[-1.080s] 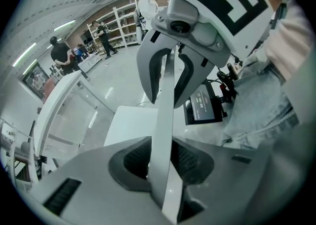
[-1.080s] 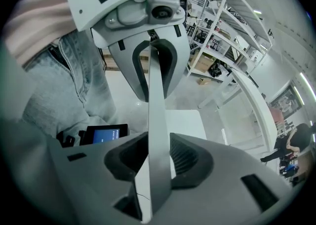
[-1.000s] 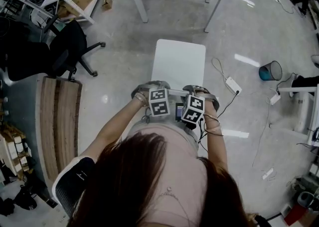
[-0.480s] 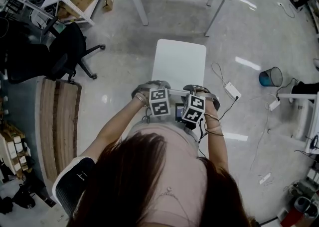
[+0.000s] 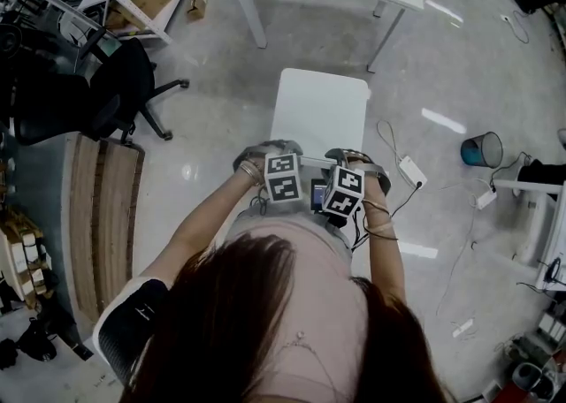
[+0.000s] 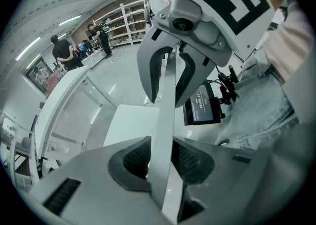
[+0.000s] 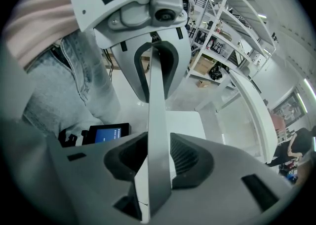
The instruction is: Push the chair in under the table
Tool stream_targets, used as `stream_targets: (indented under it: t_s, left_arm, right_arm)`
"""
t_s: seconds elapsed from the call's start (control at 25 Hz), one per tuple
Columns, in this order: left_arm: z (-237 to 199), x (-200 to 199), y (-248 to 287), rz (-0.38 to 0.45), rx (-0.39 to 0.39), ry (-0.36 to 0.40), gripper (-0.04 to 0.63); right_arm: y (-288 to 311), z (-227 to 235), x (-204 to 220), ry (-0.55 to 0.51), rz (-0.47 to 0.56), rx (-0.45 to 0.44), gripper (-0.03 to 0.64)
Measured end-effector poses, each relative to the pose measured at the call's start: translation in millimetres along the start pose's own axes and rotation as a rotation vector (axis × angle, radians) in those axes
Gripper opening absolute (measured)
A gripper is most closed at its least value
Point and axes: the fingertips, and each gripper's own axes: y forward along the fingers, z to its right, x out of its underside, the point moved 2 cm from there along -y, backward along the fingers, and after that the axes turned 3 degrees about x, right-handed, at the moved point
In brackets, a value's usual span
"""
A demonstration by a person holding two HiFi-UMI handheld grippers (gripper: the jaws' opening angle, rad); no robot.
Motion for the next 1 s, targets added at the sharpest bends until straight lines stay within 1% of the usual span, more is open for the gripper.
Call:
stream_targets:
  t_s: [0.48, 1.0]
  left_arm:
    - [-39.1, -4.8, 6.0, -0.006, -0.008, -0.014, 0.115]
    - [-89.5, -12.3, 12.2, -0.003, -0.024, -0.010, 0.113]
  right_arm:
    - [11.8, 35.5, 3.1, -0.012, 0.011, -0.023, 0.143]
    - [26.4, 90.5, 9.6, -0.034, 0.007, 0.004, 0.147]
